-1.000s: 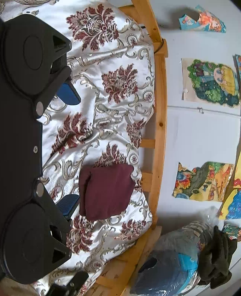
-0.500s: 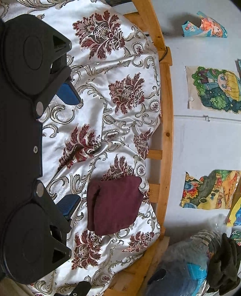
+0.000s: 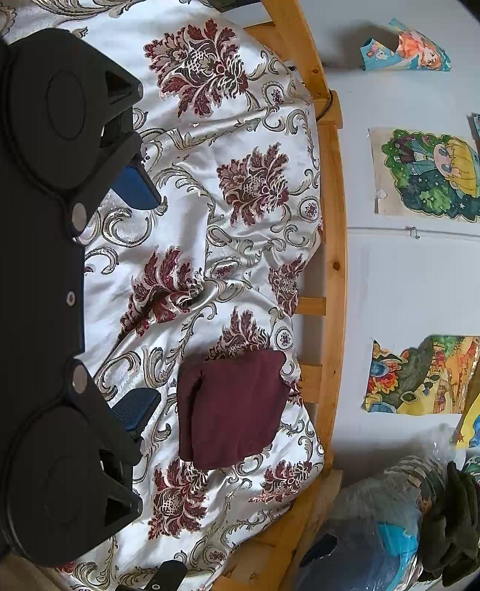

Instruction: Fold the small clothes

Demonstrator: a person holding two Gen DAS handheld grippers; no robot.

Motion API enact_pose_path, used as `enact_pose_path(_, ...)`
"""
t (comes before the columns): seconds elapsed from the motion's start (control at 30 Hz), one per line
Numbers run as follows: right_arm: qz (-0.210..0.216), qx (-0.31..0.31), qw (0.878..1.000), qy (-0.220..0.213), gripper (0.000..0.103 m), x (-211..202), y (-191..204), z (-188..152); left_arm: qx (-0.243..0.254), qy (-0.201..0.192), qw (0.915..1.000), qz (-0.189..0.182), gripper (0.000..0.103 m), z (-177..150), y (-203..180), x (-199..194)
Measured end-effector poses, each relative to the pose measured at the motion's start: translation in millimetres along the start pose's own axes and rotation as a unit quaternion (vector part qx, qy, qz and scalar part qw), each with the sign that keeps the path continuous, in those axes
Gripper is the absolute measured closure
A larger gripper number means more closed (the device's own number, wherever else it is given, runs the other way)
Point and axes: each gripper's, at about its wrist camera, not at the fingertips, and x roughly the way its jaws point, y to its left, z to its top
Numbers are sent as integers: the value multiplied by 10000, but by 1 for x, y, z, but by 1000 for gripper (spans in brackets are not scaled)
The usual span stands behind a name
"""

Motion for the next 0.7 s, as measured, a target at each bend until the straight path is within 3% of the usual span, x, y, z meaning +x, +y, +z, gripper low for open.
enact_pose_path(0.7, -3, -10, 10000, 5, 0, 0, 1, 0, -5, 7, 10000, -9, 1, 0, 1, 0)
